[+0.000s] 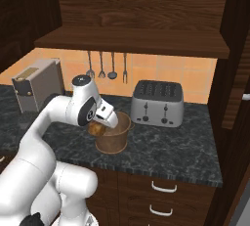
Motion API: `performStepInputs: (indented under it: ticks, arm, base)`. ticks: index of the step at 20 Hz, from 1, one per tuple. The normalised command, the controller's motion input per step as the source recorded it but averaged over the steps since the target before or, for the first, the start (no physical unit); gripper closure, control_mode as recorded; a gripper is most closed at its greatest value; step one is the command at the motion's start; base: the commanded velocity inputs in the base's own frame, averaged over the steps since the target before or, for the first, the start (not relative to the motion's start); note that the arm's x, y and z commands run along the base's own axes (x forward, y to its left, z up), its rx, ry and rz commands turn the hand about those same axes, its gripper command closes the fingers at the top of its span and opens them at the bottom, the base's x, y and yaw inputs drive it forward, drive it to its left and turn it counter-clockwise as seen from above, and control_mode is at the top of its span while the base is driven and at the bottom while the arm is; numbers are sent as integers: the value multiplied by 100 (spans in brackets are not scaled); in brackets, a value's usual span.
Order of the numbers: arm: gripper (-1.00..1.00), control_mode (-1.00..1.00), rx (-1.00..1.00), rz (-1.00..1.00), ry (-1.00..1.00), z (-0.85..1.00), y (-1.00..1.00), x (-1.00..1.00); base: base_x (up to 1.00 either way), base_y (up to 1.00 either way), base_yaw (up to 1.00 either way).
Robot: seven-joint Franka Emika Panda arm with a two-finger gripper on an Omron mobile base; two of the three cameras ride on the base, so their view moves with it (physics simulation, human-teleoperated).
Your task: Open the cabinet, pick up the bread from the cabinet and place it in the basket. Then move the basket to the dining counter.
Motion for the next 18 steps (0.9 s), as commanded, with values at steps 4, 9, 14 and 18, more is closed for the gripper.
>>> performStepInputs:
  ticks: [4, 9, 14, 18]
  arm:
    - [100, -100, 0, 6, 0, -39, 0, 4]
    - [100, -100, 1, 4, 1, -11, 0, 7]
    - [100, -100, 0, 0, 0, 0, 0, 13]
    - [100, -100, 0, 0, 0, 0, 0, 19]
  base:
    - [0, 0, 0]
    - [0, 0, 0]
    - [0, 0, 0]
    - [0, 0, 0]
